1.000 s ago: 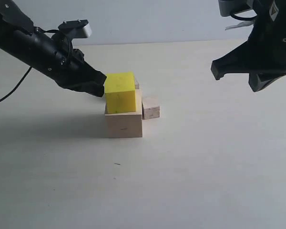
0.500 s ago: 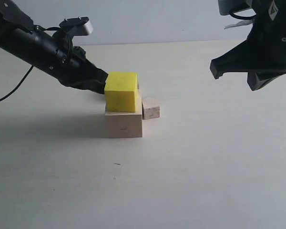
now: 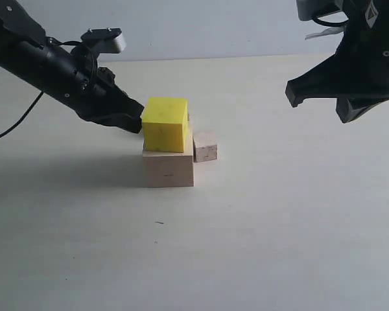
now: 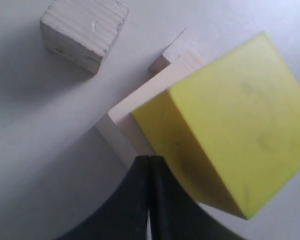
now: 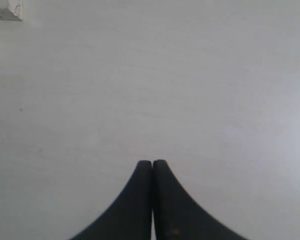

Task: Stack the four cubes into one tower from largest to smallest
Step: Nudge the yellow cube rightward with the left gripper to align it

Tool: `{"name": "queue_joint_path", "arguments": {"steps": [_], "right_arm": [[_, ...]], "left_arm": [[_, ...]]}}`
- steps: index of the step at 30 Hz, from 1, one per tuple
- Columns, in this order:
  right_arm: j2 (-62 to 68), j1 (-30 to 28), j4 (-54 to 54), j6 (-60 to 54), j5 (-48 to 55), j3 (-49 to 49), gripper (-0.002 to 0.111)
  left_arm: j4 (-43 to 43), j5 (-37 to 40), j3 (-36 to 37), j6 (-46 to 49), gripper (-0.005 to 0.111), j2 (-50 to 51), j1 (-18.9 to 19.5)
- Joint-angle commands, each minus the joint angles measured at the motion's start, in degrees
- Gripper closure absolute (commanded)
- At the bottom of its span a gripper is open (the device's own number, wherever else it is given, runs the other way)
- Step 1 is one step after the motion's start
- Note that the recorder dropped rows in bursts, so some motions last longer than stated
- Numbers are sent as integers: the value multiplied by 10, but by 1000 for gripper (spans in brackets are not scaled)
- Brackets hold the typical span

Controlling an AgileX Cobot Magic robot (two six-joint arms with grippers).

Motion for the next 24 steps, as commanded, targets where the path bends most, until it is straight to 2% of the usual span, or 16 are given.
{"name": "queue_joint_path", "arguments": {"steps": [1,24], "right_arm": [[-5,-3,-7,-1,-3,3,108],[-5,-3,-7,-2,-11,3,108]], "left_arm": [[7,13,2,-9,107,0,2],[-4,51,2,-9,107,0,2]]}}
